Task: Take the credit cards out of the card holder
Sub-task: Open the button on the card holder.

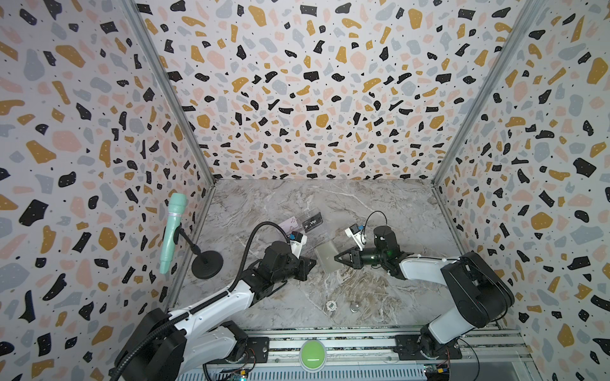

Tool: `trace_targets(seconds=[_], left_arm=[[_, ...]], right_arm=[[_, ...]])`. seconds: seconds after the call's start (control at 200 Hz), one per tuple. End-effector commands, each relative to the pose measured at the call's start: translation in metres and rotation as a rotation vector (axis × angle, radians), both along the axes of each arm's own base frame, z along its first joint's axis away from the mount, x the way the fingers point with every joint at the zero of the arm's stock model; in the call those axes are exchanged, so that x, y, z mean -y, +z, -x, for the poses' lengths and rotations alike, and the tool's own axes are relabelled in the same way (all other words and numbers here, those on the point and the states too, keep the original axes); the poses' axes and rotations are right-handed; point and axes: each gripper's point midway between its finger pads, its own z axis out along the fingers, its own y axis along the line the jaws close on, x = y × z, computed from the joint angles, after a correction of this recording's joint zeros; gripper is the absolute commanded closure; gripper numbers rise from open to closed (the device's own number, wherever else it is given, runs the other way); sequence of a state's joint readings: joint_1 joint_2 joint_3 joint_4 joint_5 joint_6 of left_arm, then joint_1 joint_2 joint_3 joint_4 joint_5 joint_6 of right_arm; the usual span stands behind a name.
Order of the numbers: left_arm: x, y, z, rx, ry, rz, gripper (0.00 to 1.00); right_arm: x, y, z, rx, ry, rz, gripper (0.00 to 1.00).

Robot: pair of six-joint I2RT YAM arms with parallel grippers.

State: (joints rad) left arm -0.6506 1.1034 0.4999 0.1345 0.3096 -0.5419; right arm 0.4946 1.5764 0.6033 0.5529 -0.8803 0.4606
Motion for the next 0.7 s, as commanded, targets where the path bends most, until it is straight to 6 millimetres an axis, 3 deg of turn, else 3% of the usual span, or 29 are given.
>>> trace_targets(seconds=[0.0,0.145,0.395,0.696], left_arm=[[-0.004,0.018,-0.007,0.086,0.021,0.013,1.00],[-0.011,0.021,-0.009,0.108,0.054,0.012,1.00],[-0.008,0.024,-0.006,0.119,0.028,0.024,0.76],[0.000,0.029,-0.006,0.142,0.011,0.101,0.59]], right_arm=[[0.004,0.015,-0.002,0.020,-0.001,-0.053,0.92],[0.006,0.029,0.000,0.048,0.010,-0.073,0.92],[0.008,0.052,0.006,0.087,0.024,-0.100,0.92],[0.010,0.083,0.009,0.136,0.014,-0.138,0.93]])
